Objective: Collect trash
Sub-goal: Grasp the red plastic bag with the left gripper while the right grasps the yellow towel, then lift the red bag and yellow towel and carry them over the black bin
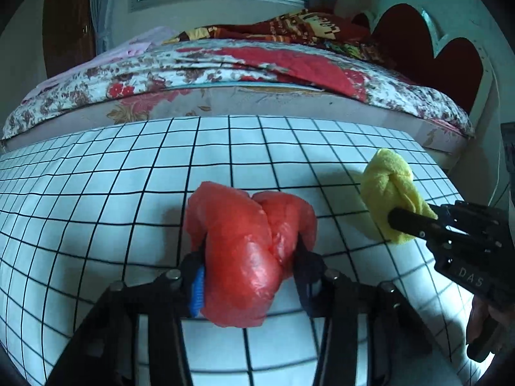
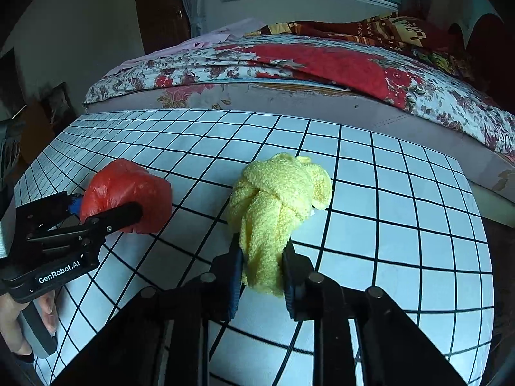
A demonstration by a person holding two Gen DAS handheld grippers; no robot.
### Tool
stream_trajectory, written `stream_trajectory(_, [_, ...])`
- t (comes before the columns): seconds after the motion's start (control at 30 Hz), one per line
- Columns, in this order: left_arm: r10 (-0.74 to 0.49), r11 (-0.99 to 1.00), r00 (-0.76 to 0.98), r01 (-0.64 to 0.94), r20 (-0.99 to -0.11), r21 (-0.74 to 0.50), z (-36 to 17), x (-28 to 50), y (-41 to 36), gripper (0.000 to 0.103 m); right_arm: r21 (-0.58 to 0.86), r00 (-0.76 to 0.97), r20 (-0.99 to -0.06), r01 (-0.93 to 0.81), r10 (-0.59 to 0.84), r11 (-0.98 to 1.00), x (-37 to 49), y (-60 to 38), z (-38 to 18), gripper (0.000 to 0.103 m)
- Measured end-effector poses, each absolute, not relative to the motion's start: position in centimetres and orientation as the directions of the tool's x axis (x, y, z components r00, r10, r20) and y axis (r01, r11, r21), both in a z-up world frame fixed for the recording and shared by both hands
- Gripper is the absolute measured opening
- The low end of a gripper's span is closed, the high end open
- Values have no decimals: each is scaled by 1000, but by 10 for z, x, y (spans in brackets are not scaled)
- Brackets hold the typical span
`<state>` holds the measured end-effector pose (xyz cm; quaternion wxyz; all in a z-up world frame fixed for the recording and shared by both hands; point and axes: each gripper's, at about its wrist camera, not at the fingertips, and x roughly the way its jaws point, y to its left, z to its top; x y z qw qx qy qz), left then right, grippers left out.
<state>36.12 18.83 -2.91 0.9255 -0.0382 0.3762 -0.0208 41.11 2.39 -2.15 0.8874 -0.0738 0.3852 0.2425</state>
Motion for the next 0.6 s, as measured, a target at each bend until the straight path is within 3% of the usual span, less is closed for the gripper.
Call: stream_trajectory(0.6, [-33,999,783,10,-621,-40,19,262,156,45,28,650,-652,-493,390,870,298,-9,29,23])
